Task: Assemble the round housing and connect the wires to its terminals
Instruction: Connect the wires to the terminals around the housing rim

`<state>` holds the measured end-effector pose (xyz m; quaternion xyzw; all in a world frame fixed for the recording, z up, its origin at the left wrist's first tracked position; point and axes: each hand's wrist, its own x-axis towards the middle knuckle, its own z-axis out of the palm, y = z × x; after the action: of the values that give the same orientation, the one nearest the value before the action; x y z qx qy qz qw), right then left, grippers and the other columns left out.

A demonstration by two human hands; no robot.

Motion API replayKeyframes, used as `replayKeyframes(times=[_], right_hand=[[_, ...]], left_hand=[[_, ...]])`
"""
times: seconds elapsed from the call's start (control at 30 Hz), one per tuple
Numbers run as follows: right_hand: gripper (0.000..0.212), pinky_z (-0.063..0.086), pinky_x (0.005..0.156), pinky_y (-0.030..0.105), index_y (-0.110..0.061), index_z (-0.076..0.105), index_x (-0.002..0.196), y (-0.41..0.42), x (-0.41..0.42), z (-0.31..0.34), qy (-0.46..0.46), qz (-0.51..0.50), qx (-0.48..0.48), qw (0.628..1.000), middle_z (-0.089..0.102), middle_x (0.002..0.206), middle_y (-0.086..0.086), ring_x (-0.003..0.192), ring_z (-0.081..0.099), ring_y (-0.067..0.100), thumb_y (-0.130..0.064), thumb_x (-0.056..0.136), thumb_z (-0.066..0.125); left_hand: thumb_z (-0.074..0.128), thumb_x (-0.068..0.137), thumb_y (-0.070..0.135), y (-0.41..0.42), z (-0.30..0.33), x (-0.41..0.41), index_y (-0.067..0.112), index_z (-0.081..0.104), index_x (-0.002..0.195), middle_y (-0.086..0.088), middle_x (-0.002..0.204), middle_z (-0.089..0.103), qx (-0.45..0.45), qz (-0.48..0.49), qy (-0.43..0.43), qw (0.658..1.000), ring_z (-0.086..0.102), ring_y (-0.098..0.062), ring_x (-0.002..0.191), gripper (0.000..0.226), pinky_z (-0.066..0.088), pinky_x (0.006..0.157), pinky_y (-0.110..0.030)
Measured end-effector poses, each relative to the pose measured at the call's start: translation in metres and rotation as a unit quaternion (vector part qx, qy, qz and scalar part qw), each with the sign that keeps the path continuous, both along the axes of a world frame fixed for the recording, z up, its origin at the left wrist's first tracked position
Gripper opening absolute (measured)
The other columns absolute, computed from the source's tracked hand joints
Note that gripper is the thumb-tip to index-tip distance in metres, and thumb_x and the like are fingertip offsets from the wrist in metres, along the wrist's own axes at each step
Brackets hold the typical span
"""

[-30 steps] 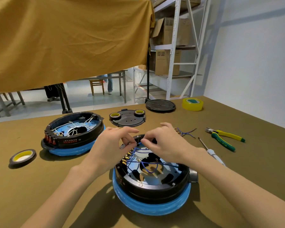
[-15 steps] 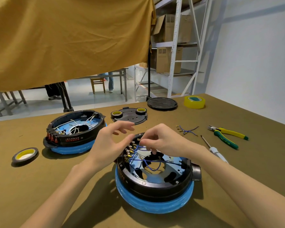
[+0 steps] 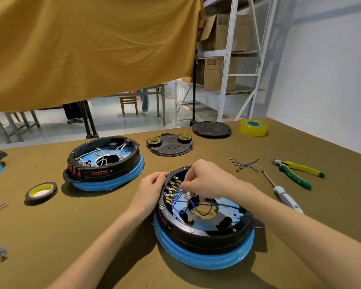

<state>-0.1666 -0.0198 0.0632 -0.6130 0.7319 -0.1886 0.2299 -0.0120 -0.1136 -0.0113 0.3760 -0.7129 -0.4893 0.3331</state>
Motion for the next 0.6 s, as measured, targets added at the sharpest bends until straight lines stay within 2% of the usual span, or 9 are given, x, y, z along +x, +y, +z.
replayKeyframes(times=[0.07, 0.17, 0.3, 0.4, 0.47, 0.6], right_hand=[[0.02, 0.052, 0.058, 0.024, -0.014, 0.078, 0.09, -0.003, 0.004, 0.001, 0.035, -0.003, -0.014, 0.999, 0.075, 0.079, 0.001, 0.058, 0.062, 0.008, -0.028, 0.098, 0.066], [0.02, 0.048, 0.054, 0.019, -0.007, 0.076, 0.097, -0.005, 0.008, 0.002, -0.027, -0.005, 0.046, 0.999, 0.071, 0.076, 0.002, 0.059, 0.059, 0.009, -0.023, 0.099, 0.064], [0.022, 0.048, 0.055, 0.021, 0.0, 0.075, 0.106, -0.003, 0.005, 0.001, -0.116, -0.038, 0.107, 0.987, 0.067, 0.083, 0.009, 0.065, 0.057, 0.016, -0.018, 0.097, 0.066], [0.019, 0.051, 0.05, 0.022, -0.002, 0.077, 0.101, 0.001, 0.007, -0.006, -0.126, -0.067, 0.089, 0.986, 0.069, 0.074, 0.007, 0.056, 0.059, 0.015, -0.016, 0.098, 0.065], [0.019, 0.049, 0.047, 0.022, 0.0, 0.076, 0.101, 0.001, 0.011, -0.011, -0.151, -0.075, 0.094, 0.981, 0.07, 0.069, 0.005, 0.053, 0.06, 0.013, -0.014, 0.099, 0.063], [0.016, 0.046, 0.05, 0.022, -0.002, 0.075, 0.098, 0.001, 0.012, -0.013, -0.188, -0.093, 0.1, 0.973, 0.069, 0.064, 0.003, 0.049, 0.06, 0.01, -0.013, 0.099, 0.064]], left_hand=[[0.042, 0.109, 0.024, 0.002, 0.0, -0.001, 0.025, 0.065, 0.116, 0.008, 0.1, 0.073, -0.003, 0.002, 0.003, 1.0, 0.068, 0.008, 0.082, 0.024, 0.049, 0.065, -0.01], [0.041, 0.11, 0.022, 0.006, -0.002, -0.004, 0.03, 0.062, 0.107, 0.008, 0.096, 0.071, -0.016, 0.005, 0.005, 1.0, 0.067, 0.01, 0.078, 0.022, 0.047, 0.06, -0.006], [0.04, 0.11, 0.024, 0.008, -0.005, -0.005, 0.025, 0.061, 0.117, 0.005, 0.102, 0.07, -0.03, -0.002, -0.017, 0.999, 0.067, 0.005, 0.083, 0.022, 0.049, 0.063, -0.008], [0.04, 0.11, 0.025, 0.009, -0.006, -0.007, 0.025, 0.061, 0.117, 0.004, 0.102, 0.07, -0.031, 0.007, -0.015, 0.999, 0.066, 0.008, 0.083, 0.023, 0.048, 0.062, -0.006], [0.039, 0.11, 0.025, 0.009, -0.006, -0.008, 0.026, 0.061, 0.118, 0.006, 0.102, 0.07, -0.032, 0.008, -0.017, 0.999, 0.067, 0.005, 0.085, 0.023, 0.048, 0.065, -0.009], [0.039, 0.11, 0.025, 0.009, -0.004, -0.006, 0.022, 0.062, 0.122, 0.005, 0.104, 0.07, -0.031, 0.004, -0.025, 0.999, 0.066, 0.0, 0.093, 0.026, 0.048, 0.07, -0.013]])
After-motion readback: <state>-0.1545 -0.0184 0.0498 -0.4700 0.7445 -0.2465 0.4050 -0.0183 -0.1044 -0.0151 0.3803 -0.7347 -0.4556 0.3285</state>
